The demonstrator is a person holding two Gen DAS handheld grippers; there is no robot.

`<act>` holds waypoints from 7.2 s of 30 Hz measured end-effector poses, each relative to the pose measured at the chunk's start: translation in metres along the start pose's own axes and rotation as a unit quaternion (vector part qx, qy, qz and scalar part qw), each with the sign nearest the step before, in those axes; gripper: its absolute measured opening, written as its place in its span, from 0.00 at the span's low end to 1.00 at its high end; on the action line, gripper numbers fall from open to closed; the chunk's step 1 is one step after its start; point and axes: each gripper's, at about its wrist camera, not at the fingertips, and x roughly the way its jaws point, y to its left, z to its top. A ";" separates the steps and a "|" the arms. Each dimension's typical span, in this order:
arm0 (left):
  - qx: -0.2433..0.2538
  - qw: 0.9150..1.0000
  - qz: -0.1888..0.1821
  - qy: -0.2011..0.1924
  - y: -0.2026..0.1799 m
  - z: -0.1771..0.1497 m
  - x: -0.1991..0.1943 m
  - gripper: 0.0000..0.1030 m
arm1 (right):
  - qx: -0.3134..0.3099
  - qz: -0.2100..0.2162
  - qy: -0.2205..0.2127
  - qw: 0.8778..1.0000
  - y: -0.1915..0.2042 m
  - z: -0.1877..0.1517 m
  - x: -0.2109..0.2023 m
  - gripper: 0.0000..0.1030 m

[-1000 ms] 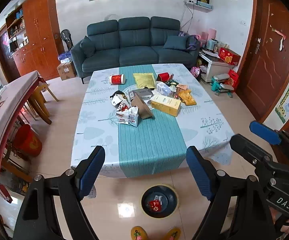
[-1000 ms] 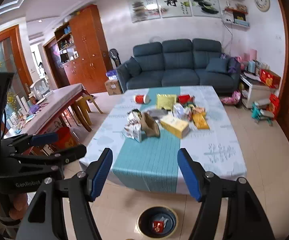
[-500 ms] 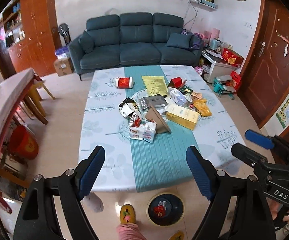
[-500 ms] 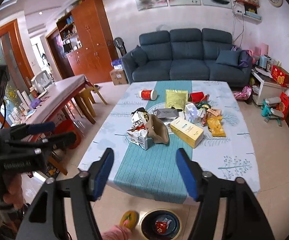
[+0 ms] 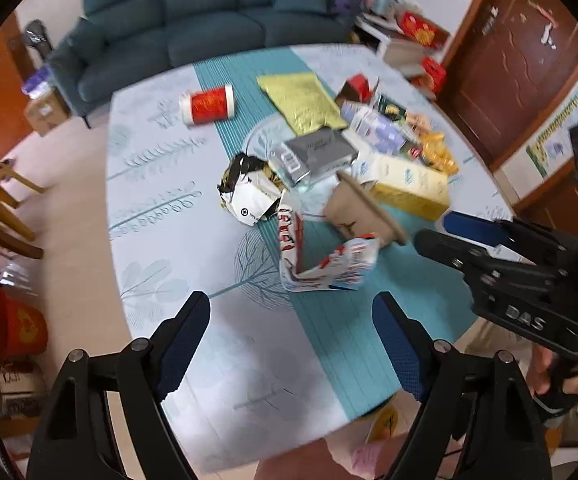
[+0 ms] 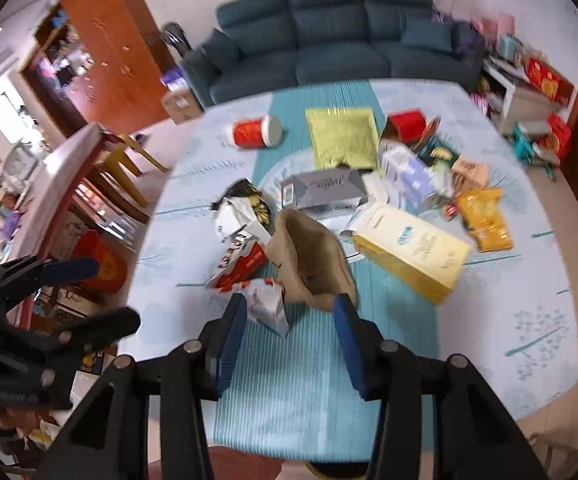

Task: Collect trash
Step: 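Grasp the brown paper bag with the right gripper, then grasp the red-and-white wrapper strip with the left gripper while the right gripper holds the bag, then carry the red-and-white wrapper and brown bag in both grippers over the bin, then open the left gripper over the bin while the right gripper releases the bag, then move both open grippers back toward the trash on the table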

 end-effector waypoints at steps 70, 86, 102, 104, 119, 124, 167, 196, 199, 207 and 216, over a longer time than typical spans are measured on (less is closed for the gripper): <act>0.107 0.988 -0.097 0.054 -0.057 0.004 0.041 0.26 | 0.171 0.045 0.004 0.984 -0.047 -0.073 -0.021 0.10; 0.021 0.999 -0.032 -0.013 -0.193 -0.108 -0.024 0.26 | 0.069 0.106 -0.013 0.992 -0.104 -0.168 -0.122 0.10; -0.010 0.999 0.029 0.017 -0.272 -0.204 -0.002 0.26 | 0.046 0.125 0.048 0.990 -0.150 -0.276 -0.125 0.10; -0.017 0.999 0.030 0.025 -0.270 -0.212 0.010 0.26 | 0.050 0.124 0.057 0.989 -0.151 -0.284 -0.115 0.11; -0.066 0.995 0.026 0.068 -0.224 -0.277 0.164 0.27 | 0.096 0.091 0.139 0.981 -0.156 -0.366 0.037 0.11; -0.086 0.992 0.025 0.089 -0.198 -0.300 0.225 0.27 | 0.105 0.094 0.150 0.979 -0.156 -0.390 0.092 0.11; -0.121 0.990 0.059 0.041 -0.164 -0.326 0.220 0.99 | 0.138 0.026 0.123 0.982 -0.170 -0.396 0.138 0.70; -0.081 0.982 0.078 -0.154 -0.220 -0.232 -0.131 0.99 | 0.017 0.057 -0.048 0.997 -0.083 -0.255 -0.189 0.70; -0.076 0.977 0.092 -0.178 -0.224 -0.222 -0.154 0.99 | 0.005 0.058 -0.068 0.996 -0.078 -0.239 -0.205 0.70; -0.090 0.969 0.103 -0.205 -0.219 -0.188 -0.184 0.99 | -0.040 0.055 -0.109 0.992 -0.068 -0.200 -0.224 0.70; -0.128 0.969 0.116 -0.178 -0.174 -0.137 -0.167 0.99 | -0.057 0.016 -0.105 0.993 -0.065 -0.134 -0.190 0.70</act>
